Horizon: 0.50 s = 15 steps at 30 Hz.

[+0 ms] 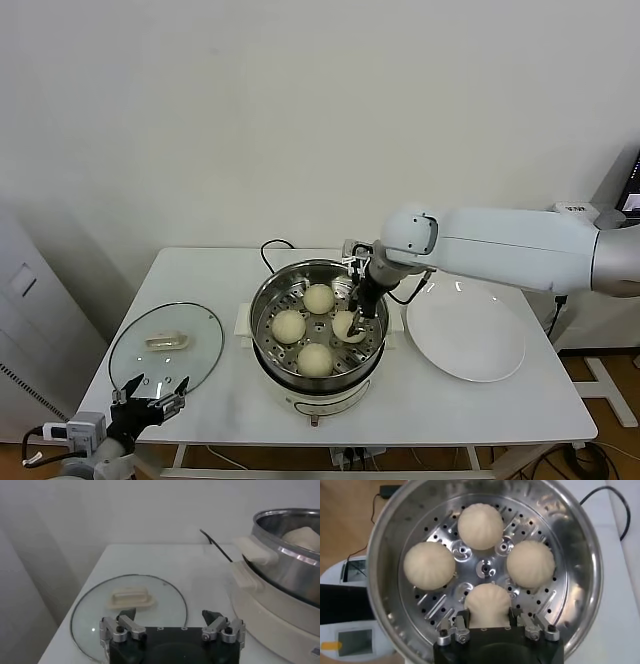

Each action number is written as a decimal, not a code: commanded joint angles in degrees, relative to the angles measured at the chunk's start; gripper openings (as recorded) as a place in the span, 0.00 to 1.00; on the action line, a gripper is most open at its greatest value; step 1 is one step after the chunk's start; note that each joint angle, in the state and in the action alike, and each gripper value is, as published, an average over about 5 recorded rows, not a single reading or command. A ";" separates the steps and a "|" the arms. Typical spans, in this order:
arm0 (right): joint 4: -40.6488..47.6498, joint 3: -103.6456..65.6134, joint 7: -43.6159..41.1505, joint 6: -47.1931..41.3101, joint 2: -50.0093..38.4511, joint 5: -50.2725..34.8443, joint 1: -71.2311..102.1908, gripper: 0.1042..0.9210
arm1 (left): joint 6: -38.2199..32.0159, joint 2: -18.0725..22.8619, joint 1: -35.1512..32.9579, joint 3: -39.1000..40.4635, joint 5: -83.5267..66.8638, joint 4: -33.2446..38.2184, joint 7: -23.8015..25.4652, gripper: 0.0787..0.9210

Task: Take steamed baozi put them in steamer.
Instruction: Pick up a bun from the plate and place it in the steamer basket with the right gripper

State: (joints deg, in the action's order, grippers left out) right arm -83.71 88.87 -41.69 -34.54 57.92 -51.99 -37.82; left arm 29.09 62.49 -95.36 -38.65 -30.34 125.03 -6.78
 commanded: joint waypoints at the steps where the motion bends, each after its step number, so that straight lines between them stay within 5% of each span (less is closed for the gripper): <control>1: 0.45 -1.61 1.49 -0.78 0.40 0.49 2.54 0.55 | -0.01 0.03 0.01 -0.06 -0.01 -0.04 0.02 0.88; 10: 0.41 -8.75 -2.97 0.24 -5.33 -1.27 0.08 0.84 | 0.00 -0.20 0.00 -0.37 -0.05 -0.01 -0.01 0.88; 15: 0.66 -18.29 -3.73 1.53 -13.28 -2.52 2.35 0.88 | 0.02 -0.13 0.04 -0.82 -0.11 0.00 -0.04 0.88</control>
State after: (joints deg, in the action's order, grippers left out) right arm -83.21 81.78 -43.64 -33.94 53.29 -53.18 -37.17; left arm 29.07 62.36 -95.34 -39.30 -30.43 124.99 -6.78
